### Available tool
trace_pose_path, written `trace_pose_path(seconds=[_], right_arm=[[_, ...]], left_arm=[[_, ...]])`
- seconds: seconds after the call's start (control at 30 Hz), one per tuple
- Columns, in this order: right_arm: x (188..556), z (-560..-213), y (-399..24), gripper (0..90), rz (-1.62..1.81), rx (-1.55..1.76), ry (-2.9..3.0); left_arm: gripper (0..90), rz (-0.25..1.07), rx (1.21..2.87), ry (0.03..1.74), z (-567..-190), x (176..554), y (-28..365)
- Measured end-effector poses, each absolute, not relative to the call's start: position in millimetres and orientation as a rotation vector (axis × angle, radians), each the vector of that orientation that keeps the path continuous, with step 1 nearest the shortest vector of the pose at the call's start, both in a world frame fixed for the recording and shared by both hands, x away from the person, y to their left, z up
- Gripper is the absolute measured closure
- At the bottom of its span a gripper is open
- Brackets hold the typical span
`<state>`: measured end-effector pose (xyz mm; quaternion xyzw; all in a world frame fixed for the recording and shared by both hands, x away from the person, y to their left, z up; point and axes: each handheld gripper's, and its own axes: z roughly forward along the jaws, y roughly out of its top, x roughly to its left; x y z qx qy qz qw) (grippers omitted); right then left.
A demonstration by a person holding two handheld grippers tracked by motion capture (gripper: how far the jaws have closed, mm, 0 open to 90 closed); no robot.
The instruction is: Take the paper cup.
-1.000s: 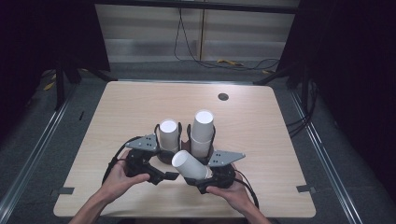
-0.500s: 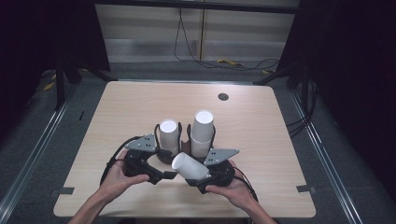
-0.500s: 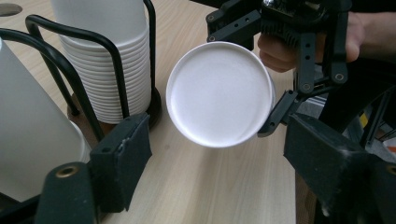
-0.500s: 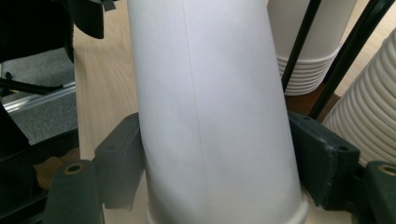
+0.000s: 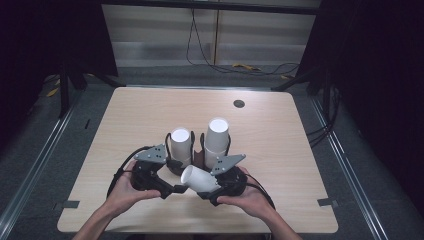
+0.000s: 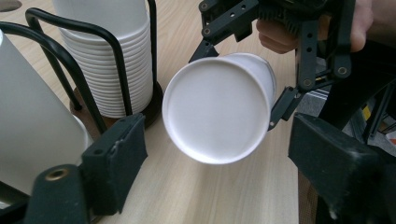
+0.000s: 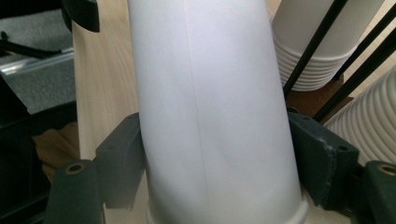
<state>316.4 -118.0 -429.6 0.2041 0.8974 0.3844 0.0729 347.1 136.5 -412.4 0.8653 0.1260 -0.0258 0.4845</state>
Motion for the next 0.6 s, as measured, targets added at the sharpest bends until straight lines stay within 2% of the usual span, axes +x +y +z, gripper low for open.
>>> trace_pose_path(seconds=[0.07,0.13,0.23,0.43,0.6], right_arm=[[318,-429,-115,25.5,1.113,0.593,2.712],[319,-430,-113,25.6,1.077,0.582,2.726],[321,-429,-110,25.6,1.051,0.563,2.742],[323,-428,-106,25.6,1.006,0.547,2.77],[325,-425,-100,25.6,0.949,0.507,2.803]], left_arm=[[19.6,-0.054,2.112,0.311,-413,348,137],[15.1,-0.062,2.116,0.294,-413,348,138],[22.1,-0.066,2.135,0.293,-414,347,138],[19.3,-0.057,2.157,0.308,-416,349,136],[20.4,-0.02,2.186,0.306,-418,350,136]])
